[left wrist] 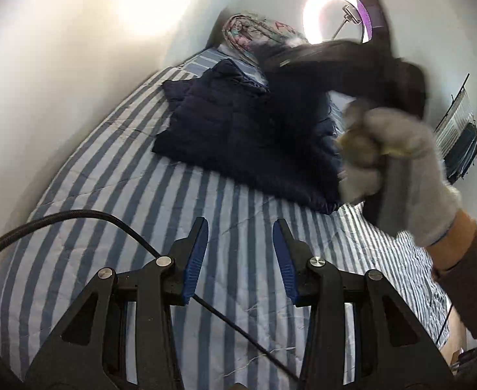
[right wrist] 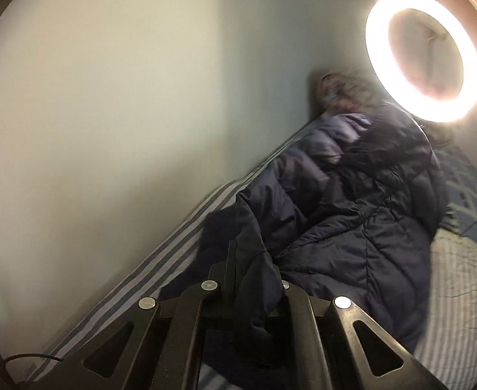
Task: Fold large clothes
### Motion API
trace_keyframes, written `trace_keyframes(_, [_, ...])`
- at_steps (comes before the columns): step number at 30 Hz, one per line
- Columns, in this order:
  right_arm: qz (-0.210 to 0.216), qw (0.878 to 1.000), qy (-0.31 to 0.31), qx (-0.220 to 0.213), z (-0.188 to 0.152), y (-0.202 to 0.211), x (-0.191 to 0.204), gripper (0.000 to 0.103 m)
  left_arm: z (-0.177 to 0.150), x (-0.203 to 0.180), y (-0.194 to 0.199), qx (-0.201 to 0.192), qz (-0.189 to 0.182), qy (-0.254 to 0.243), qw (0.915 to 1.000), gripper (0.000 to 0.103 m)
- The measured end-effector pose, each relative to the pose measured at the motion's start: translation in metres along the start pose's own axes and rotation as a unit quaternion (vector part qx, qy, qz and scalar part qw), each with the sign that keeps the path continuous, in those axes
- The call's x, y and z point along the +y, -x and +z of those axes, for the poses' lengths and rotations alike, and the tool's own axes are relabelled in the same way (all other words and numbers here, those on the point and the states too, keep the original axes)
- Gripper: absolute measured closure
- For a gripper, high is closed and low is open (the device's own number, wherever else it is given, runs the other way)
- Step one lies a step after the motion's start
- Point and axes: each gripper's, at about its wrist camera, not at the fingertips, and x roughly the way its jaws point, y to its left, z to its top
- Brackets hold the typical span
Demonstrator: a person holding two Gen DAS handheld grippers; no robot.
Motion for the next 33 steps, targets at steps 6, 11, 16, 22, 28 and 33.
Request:
trace_keyframes(6, [0.01, 0.998, 0.04, 0.053, -0.028, -0.059, 0.036, 0.1, 0.001, 0.014, 0.003, -0.002, 0.013, 0.011, 0.9999, 0.061])
trace_keyframes(11, [0.024, 0.994, 0.074, 0.075, -0.04, -0.073, 0.05, 0.1, 0.002, 0.02, 0.004, -0.004, 0.018, 0.016, 0.9997, 0.061])
trace_keyframes(16, [0.098, 0.991, 0.047, 0.074, -0.035, -0.059, 0.043, 0.067, 0.002, 0.019, 0.005, -0.005, 0.019, 0.015, 0.9997, 0.061])
trace_keyframes(22, [0.141, 0.99, -0.014, 0.024, -0.033, 0.006, 0.0, 0.055, 0.015, 0.006, 0.005, -0.016, 0.022, -0.011, 0.9996, 0.061])
trace_keyframes(28, [-0.019, 1.0, -0.011, -0.004, -0.047, 0.049, -0.079, 0.062, 0.068, -0.034, -0.011, -0.058, 0.048, -0.099, 0.9922, 0.061])
trace_keyframes(33, [-0.089, 0.994, -0.064, 0.015, -0.055, 0.033, -0.141, 0.066, 0.117, -0.048, -0.064, -0.041, 0.063, -0.121, 0.9898, 0.061])
